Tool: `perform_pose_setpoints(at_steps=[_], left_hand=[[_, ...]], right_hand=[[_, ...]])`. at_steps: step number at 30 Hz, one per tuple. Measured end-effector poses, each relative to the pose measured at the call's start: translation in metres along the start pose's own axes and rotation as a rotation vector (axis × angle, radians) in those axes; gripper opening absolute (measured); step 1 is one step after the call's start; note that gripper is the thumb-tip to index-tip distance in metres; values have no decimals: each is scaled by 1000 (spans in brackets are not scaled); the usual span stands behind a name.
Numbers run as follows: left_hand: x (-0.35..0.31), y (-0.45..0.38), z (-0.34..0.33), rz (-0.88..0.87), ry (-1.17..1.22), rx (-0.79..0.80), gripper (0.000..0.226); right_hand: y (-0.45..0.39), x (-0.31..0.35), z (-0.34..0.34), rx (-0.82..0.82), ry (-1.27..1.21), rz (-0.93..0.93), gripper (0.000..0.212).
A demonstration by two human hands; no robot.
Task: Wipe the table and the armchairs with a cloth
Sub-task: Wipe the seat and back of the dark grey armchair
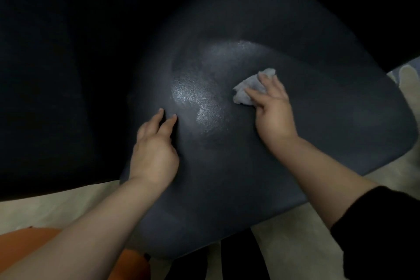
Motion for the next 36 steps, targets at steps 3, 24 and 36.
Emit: perform_pose_setpoints(at_steps=[3, 24, 36], left_hand=[[-1, -1, 3, 29, 51, -44, 65], [36, -23, 20, 200, 216, -262, 60], [28, -56, 41, 262, 354, -391, 59]], right_hand=[[21, 32, -29, 143, -29, 172, 44], [-138, 87, -66, 55, -12, 166, 43], [-85, 165, -125, 544, 52, 787, 35]])
Point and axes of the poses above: each hand's wrist, its own y-axis away from the middle knuckle, its own z-axis out of the back of the hand, x = y × z, the point moved 2 cm from there along -y, towards the middle knuckle
